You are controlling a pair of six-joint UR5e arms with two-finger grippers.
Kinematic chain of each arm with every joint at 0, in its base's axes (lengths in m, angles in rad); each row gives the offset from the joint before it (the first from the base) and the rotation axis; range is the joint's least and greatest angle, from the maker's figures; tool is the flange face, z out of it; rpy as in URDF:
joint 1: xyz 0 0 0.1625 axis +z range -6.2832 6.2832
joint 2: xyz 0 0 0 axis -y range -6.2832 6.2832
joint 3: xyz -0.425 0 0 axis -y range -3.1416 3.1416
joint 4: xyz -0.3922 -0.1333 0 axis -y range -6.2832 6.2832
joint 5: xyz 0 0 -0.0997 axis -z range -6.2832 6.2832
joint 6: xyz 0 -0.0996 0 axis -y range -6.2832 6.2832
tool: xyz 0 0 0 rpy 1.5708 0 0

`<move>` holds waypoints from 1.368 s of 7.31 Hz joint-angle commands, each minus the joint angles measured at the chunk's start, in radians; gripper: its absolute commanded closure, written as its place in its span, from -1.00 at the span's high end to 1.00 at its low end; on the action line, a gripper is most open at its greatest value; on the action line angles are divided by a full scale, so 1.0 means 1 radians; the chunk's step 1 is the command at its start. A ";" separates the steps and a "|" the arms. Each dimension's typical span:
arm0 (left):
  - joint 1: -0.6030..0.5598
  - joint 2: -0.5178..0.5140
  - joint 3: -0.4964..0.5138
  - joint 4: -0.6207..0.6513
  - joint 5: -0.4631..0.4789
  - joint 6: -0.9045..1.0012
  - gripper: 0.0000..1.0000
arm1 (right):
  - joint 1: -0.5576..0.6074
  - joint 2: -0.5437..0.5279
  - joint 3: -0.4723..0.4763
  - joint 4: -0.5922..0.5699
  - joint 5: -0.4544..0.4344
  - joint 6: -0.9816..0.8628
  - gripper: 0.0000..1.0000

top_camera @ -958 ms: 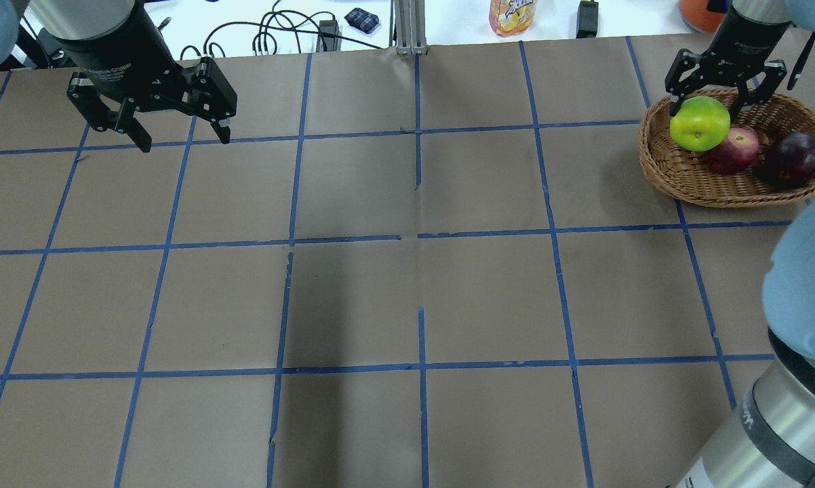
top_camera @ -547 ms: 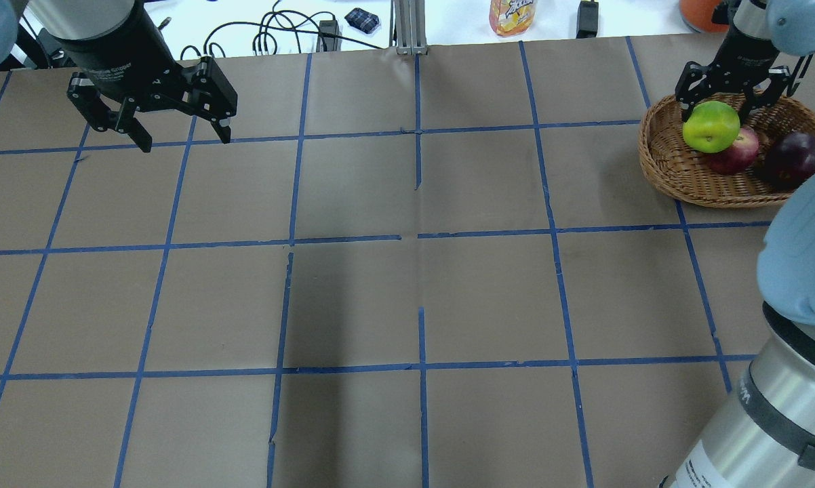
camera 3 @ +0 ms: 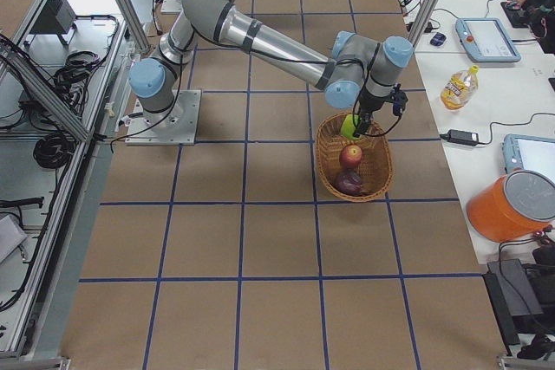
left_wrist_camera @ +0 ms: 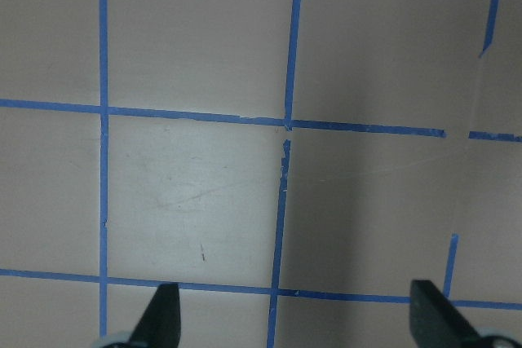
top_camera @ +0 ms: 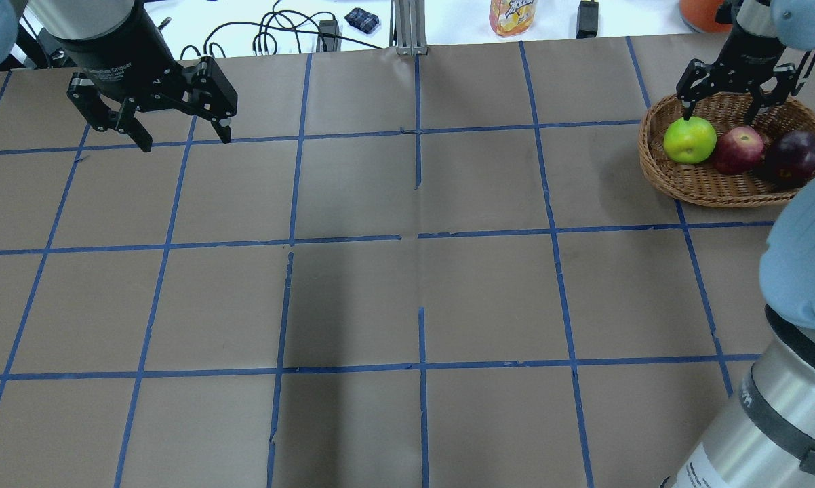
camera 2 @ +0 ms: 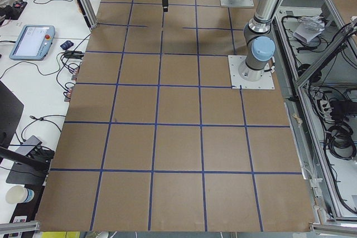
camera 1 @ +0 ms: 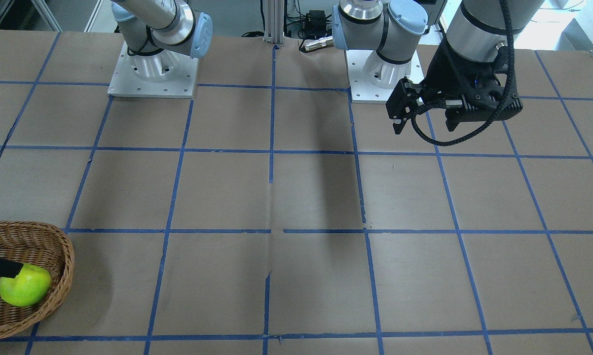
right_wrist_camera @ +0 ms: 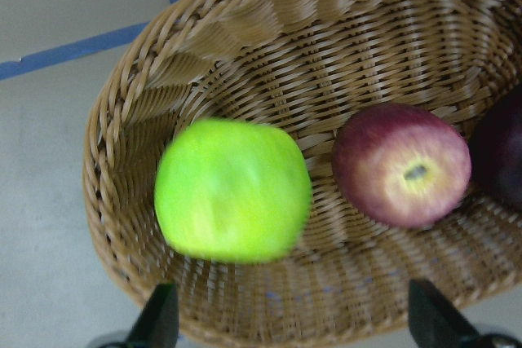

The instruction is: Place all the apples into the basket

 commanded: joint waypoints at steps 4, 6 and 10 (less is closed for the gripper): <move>0.001 -0.001 0.000 0.000 0.000 0.002 1.00 | 0.034 -0.370 0.019 0.336 0.005 0.000 1.00; 0.001 -0.001 0.000 0.000 0.000 0.001 1.00 | 0.099 -0.484 0.129 0.349 0.020 0.063 1.00; -0.001 -0.001 0.000 0.000 0.000 0.001 1.00 | 0.308 -0.607 0.351 0.165 0.059 0.117 1.00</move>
